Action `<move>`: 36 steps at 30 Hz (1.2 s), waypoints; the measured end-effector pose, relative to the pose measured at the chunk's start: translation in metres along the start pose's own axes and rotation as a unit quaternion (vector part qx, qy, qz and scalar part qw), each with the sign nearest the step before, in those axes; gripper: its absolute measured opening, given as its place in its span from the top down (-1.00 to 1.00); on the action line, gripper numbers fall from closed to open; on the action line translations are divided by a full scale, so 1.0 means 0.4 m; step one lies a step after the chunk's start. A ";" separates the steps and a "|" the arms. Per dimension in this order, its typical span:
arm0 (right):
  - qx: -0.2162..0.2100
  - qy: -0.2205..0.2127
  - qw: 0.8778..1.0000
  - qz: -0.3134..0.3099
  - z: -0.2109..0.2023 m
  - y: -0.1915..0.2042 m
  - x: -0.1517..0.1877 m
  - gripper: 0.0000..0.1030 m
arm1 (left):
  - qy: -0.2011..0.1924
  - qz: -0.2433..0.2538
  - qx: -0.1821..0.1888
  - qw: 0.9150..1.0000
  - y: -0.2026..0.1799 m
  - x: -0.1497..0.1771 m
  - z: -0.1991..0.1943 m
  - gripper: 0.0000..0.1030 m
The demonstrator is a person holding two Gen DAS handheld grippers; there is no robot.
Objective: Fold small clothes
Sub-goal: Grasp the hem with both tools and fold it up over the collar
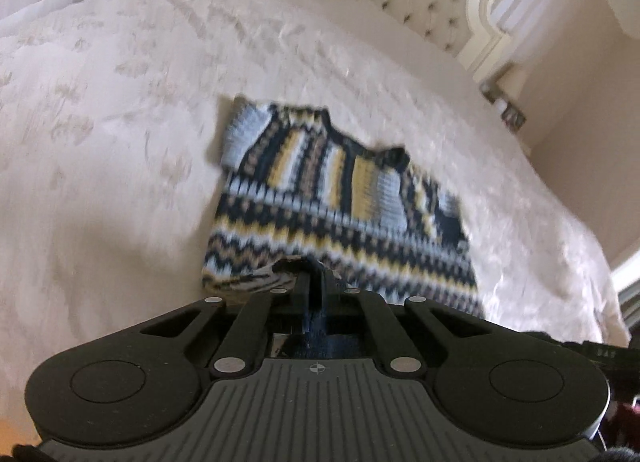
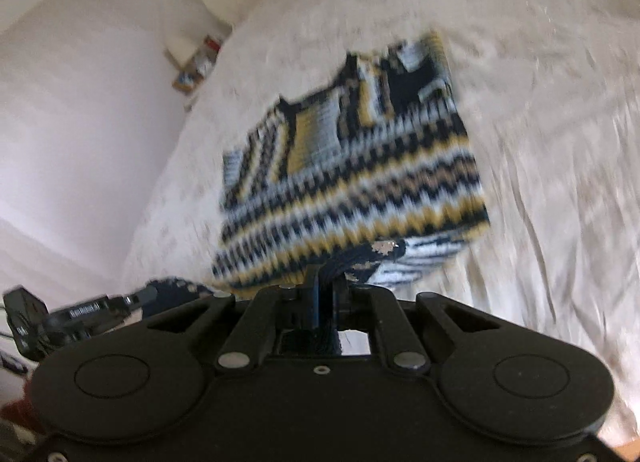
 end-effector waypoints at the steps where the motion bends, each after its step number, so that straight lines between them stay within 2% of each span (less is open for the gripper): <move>1: -0.002 -0.006 1.000 0.000 0.000 0.006 -0.016 0.73 | -0.007 -0.001 0.002 1.000 0.000 -0.019 0.000 0.91; 13: 0.006 -0.063 0.998 0.009 0.085 0.016 -0.224 0.73 | -0.046 -0.008 0.018 0.999 -0.020 -0.225 0.097 0.91; 18: 0.017 -0.073 0.997 0.015 0.148 0.006 -0.312 0.73 | -0.048 -0.005 0.020 0.999 -0.029 -0.307 0.172 0.91; 25: 0.043 -0.075 0.995 0.040 0.258 -0.041 -0.420 0.73 | -0.026 0.002 0.013 1.000 -0.028 -0.396 0.302 0.91; 36: 0.099 -0.049 0.992 0.060 0.420 -0.108 -0.513 0.72 | 0.036 0.008 -0.032 0.999 0.025 -0.434 0.503 0.88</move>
Point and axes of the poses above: each gripper's, at about its wrist camera, not at the fingertips, and z roughly the way its jaws point, y to its left, x to its underside, the point moved 10 cm from there along z, roughly the way its jaws point, and after that the axes turned 2 degrees about -x, right-handed, at the moved point
